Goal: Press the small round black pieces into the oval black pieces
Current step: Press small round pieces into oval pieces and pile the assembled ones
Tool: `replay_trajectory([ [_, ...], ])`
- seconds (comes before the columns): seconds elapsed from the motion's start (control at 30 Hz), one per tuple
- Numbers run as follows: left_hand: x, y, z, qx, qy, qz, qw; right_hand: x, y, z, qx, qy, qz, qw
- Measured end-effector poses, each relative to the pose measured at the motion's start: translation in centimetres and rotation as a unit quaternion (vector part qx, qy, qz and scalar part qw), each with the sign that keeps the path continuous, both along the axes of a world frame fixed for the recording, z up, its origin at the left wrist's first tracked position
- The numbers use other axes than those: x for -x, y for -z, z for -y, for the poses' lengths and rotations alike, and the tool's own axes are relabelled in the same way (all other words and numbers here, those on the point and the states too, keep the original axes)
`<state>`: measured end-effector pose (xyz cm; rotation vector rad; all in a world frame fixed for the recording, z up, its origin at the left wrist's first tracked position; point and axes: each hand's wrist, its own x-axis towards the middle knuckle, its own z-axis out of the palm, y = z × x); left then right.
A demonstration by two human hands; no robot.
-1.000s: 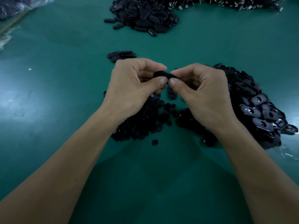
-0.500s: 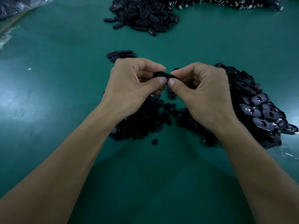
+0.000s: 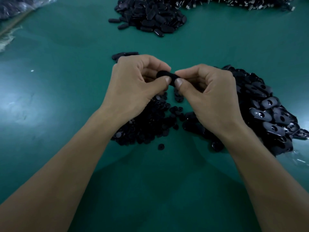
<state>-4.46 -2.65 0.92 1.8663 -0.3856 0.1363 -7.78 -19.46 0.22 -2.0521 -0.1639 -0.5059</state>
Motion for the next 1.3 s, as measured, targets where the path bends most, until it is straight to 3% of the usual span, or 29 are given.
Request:
replay_trajectory([
  [0.17,-1.8,0.1,-0.7,0.019,-0.088,-0.005,0.996,0.2,0.1,0.3,0.128,0.048,-0.016,0.99],
  [0.3,-4.1,0.4,-2.2,0.044,-0.152,-0.019,0.987,0.3,-0.1,1.5,0.317,0.162,-0.064,0.932],
  [0.47,-5.9,1.5,-2.8,0.037,-0.191,-0.025,0.981,0.6,-0.3,1.6,0.394,0.192,-0.182,0.88],
  [0.77,-7.9,1.7,-3.3,-0.051,-0.224,-0.013,0.973,0.9,-0.7,1.6,0.373,0.187,-0.192,0.888],
  [1.17,-8.8,2.6,-3.1,-0.146,-0.251,-0.031,0.956,0.2,-1.0,2.1,0.262,0.234,-0.056,0.935],
  [1.3,-9.1,2.4,-2.9,-0.152,-0.25,-0.025,0.956,0.2,-0.7,1.8,0.231,0.194,-0.011,0.953],
])
